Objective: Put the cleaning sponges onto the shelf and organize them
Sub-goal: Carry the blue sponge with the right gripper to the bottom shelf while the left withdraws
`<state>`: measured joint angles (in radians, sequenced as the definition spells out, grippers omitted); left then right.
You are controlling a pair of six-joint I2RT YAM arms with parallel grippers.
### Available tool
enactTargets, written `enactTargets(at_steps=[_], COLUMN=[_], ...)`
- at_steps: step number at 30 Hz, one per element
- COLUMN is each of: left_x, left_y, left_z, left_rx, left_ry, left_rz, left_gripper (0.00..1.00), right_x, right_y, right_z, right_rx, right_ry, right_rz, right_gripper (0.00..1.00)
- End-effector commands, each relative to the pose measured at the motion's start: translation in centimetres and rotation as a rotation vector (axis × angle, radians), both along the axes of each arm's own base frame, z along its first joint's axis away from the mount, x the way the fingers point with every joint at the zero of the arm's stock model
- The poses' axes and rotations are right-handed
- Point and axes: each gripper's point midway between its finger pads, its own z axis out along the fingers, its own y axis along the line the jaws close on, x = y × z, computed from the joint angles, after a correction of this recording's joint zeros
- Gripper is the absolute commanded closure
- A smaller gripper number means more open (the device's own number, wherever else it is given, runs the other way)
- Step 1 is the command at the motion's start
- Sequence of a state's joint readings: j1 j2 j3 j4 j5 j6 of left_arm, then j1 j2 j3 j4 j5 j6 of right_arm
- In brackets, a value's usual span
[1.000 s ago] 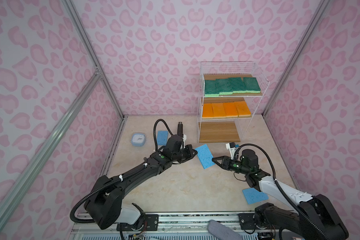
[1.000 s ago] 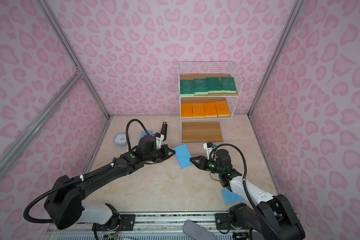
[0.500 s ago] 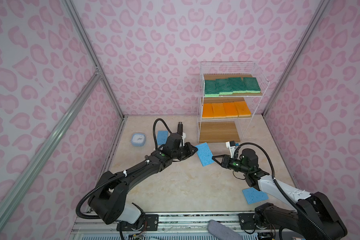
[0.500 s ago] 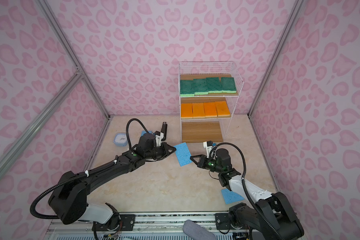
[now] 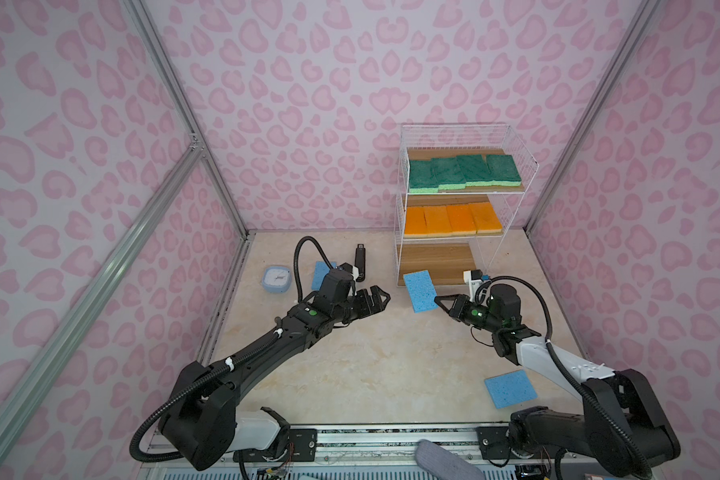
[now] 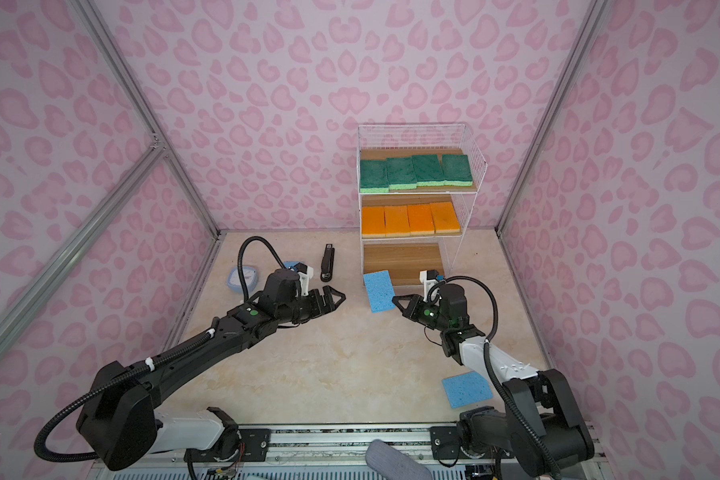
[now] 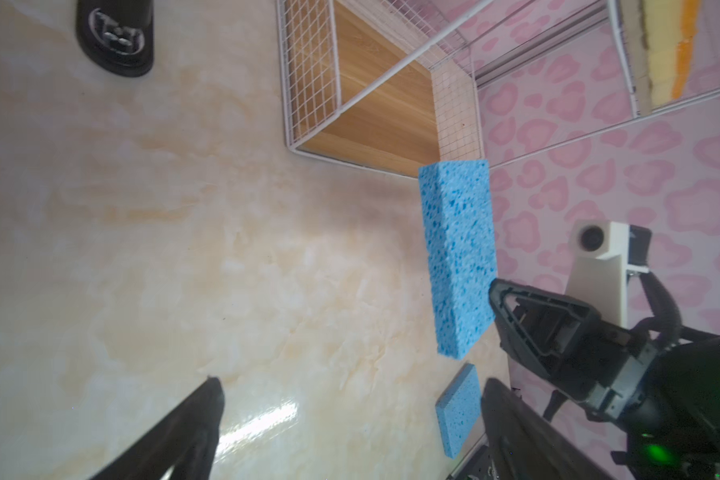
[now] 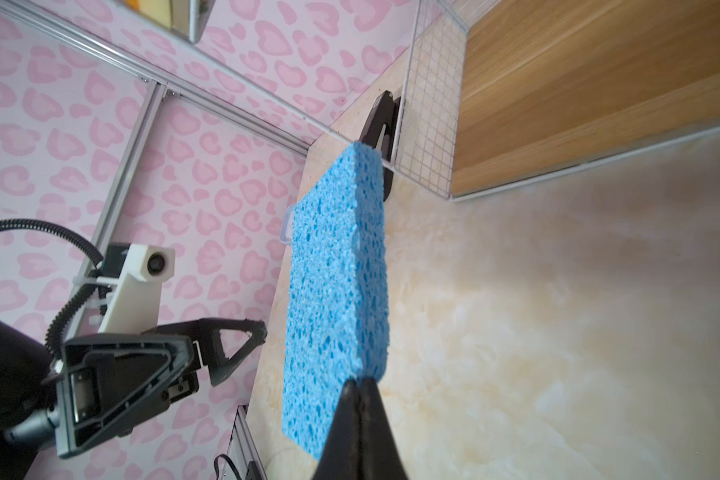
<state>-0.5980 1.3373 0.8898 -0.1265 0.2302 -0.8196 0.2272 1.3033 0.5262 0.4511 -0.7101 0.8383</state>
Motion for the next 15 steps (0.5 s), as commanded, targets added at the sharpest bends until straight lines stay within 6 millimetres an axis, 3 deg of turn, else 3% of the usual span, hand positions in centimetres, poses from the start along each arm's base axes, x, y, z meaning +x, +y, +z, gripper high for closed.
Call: enactTargets(at_steps=[1, 6, 15], left_x=[-0.7, -2.4, -4.9], left_y=[1.7, 4.0, 5.7], left_z=[-1.4, -3.6, -6.4], left_rx=[0.085, 0.155, 0.179], left_ry=[-0.004, 0.008, 0.064], left_rz=[0.015, 0.041, 0.044], left_gripper=[0.02, 0.02, 0.03], right_x=[1.3, 4.3, 10.2], right_y=[-0.2, -0.6, 0.1], right_z=[-0.7, -1.7, -3.8], right_rx=[-0.026, -0.024, 0.045], right_ry=[0.007, 0.031, 0.062], right_rz=[-0.008, -0.041, -0.107], right_gripper=[1.0, 1.0, 1.0])
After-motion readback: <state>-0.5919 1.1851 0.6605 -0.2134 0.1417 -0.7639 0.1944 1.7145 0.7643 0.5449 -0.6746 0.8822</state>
